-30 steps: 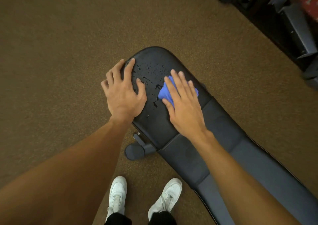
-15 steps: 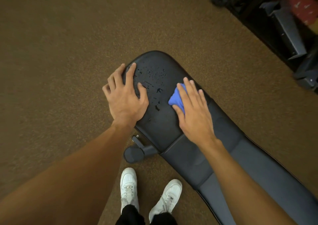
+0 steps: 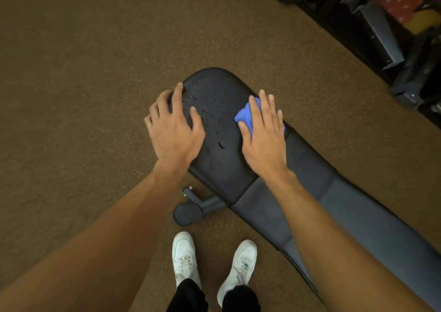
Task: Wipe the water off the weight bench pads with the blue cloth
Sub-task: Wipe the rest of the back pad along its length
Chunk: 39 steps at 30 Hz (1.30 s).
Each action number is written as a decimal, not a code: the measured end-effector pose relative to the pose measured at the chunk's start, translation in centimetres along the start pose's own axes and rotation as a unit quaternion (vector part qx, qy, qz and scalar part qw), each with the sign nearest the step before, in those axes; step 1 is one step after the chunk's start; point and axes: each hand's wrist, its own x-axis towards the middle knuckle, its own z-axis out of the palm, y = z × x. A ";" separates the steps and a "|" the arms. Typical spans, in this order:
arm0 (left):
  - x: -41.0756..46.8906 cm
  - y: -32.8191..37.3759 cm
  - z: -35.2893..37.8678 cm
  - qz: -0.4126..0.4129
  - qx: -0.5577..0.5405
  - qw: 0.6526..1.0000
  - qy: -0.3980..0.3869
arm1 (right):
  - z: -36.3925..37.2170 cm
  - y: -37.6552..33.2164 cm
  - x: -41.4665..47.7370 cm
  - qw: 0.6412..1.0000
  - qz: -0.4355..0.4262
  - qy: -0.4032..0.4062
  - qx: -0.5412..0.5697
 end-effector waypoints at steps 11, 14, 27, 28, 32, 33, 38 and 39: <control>0.8 -0.6 0.1 -0.029 0.014 0.999 0.004 | -0.3 1.0 0.5 1.000 -0.024 -0.016 0.002; 0.9 -0.6 0.2 -0.038 0.013 0.999 0.008 | 0.3 -2.0 2.4 1.000 -0.017 -0.002 0.003; 0.9 -0.3 0.2 -0.054 0.007 0.998 0.012 | 0.4 -2.0 2.9 0.993 -0.113 -0.014 -0.004; 0.9 -0.3 0.2 -0.053 0.009 0.998 0.015 | 0.5 -2.1 2.3 0.988 -0.152 -0.023 -0.010; 0.9 -0.4 0.3 -0.052 0.004 0.999 0.015 | 0.0 1.5 0.4 0.980 -0.195 -0.036 -0.031; 0.9 -0.4 0.3 -0.054 0.003 0.998 0.017 | -0.1 1.7 0.9 0.988 -0.153 -0.025 -0.023; 0.9 -0.5 0.4 -0.060 -0.006 0.998 0.021 | 0.6 -3.1 4.5 0.996 -0.087 0.003 -0.004; 0.9 -0.5 0.4 -0.060 -0.007 0.998 0.023 | 0.8 -3.2 4.2 0.991 -0.130 -0.004 -0.008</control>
